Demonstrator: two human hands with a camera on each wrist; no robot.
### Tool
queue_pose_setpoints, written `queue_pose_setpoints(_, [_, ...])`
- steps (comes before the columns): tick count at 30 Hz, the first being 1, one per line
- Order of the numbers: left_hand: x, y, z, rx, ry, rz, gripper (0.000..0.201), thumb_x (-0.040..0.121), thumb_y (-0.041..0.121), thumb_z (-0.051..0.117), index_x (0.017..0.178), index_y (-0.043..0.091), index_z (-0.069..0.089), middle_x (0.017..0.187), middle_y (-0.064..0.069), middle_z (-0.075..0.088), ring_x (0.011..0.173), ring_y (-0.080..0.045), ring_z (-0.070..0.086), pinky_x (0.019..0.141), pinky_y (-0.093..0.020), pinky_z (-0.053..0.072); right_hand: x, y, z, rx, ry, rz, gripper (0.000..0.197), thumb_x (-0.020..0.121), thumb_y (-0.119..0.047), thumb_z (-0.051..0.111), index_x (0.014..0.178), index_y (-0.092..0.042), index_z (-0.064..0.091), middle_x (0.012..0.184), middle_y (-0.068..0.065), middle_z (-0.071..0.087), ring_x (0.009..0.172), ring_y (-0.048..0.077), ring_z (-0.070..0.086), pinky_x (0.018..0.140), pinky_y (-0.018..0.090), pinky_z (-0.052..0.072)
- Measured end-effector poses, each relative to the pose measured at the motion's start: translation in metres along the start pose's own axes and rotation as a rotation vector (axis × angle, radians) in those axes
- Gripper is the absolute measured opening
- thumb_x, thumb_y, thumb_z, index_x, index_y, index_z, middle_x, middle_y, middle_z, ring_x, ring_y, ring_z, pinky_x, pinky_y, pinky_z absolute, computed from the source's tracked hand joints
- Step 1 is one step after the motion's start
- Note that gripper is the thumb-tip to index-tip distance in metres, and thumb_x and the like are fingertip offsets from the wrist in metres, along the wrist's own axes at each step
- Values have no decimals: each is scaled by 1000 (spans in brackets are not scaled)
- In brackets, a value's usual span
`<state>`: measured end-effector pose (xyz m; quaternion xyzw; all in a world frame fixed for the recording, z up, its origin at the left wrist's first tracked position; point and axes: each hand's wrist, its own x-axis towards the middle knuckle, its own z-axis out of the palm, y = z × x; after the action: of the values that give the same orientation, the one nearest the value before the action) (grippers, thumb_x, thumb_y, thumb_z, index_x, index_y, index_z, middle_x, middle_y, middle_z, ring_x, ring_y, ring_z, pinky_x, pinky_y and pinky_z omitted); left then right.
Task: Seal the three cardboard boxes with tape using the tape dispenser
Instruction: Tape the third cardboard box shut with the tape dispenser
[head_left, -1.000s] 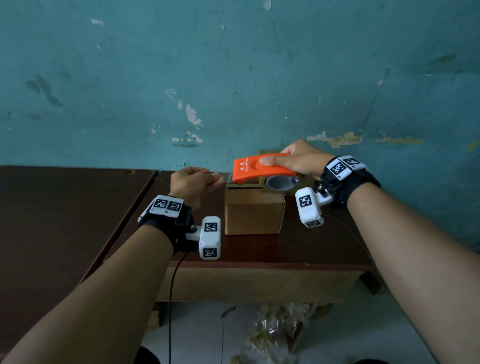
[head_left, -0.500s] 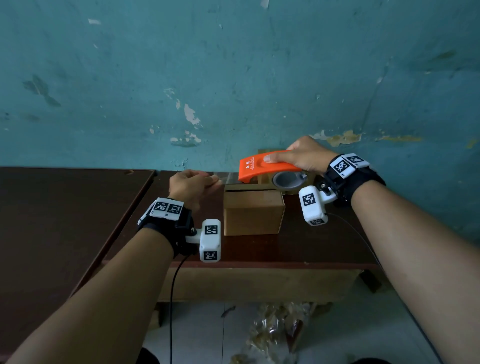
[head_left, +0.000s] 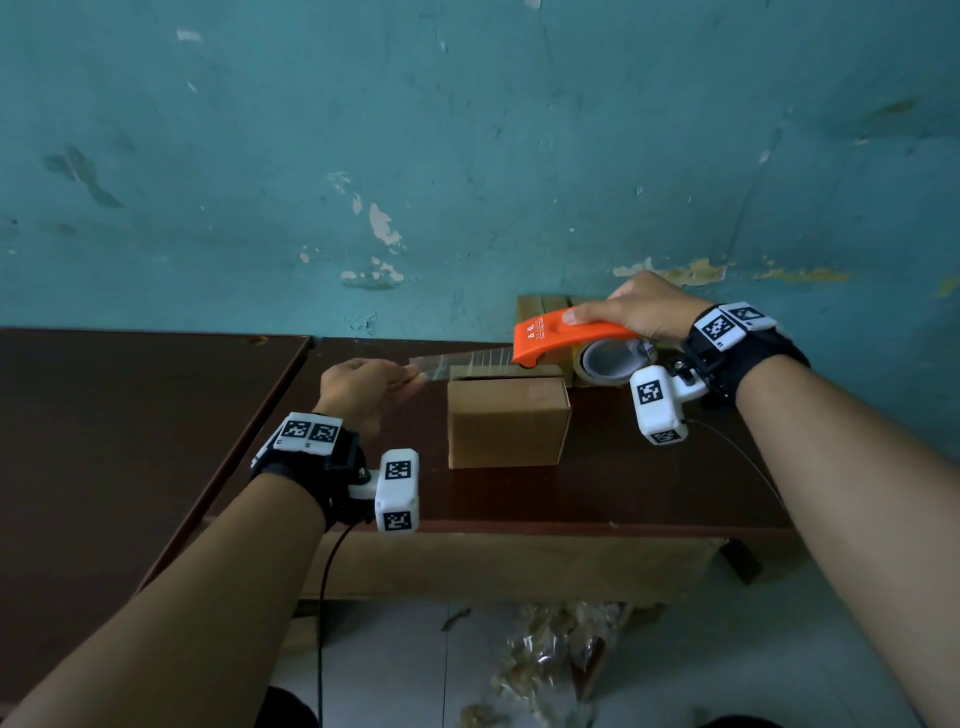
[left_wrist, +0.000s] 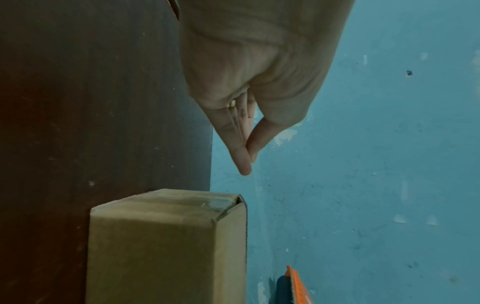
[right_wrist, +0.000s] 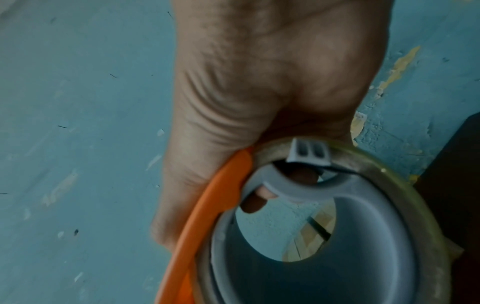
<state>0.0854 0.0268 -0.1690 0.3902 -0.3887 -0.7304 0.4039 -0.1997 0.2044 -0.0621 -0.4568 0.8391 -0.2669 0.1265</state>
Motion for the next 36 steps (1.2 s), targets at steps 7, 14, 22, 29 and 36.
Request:
queue_pose_setpoints(7, [-5, -5, -4, -54, 45, 2, 45, 82, -20, 75, 124, -15, 60, 88, -28, 78, 81, -31, 81, 66, -26, 64, -2, -6, 5, 17, -66, 4, 63, 72, -70, 84, 68, -10, 64, 51, 7, 61, 41, 21, 56, 50, 27, 44])
queue_pose_setpoints(14, [-8, -8, -11, -43, 50, -20, 40, 83, -17, 76, 121, -13, 63, 92, -27, 79, 84, -30, 81, 70, -26, 65, 2, -8, 17, -27, -97, 17, 61, 73, -69, 83, 71, -12, 63, 53, 8, 61, 41, 21, 56, 54, 28, 44])
queue_pose_setpoints(22, [-4, -18, -13, -95, 57, -25, 50, 81, -19, 76, 128, -12, 59, 93, -28, 78, 86, -33, 81, 69, -26, 64, 3, -2, 25, -63, -119, 31, 61, 76, -71, 80, 68, -13, 65, 51, 2, 61, 44, 18, 57, 61, 30, 46])
queue_pose_setpoints(29, [-5, -26, -15, -89, 47, -68, 47, 84, -16, 75, 128, -7, 60, 94, -27, 79, 87, -30, 81, 71, -27, 65, 6, 1, 26, -85, -130, 37, 61, 76, -73, 79, 68, -15, 66, 50, 0, 62, 44, 17, 58, 66, 33, 49])
queue_pose_setpoints(36, [-5, -37, -8, -66, 82, -112, 43, 85, -16, 76, 123, -2, 61, 90, -24, 79, 84, -29, 82, 72, -30, 66, 12, 4, 29, -107, -118, 46, 62, 74, -75, 79, 68, -15, 66, 51, -1, 62, 45, 17, 58, 65, 32, 48])
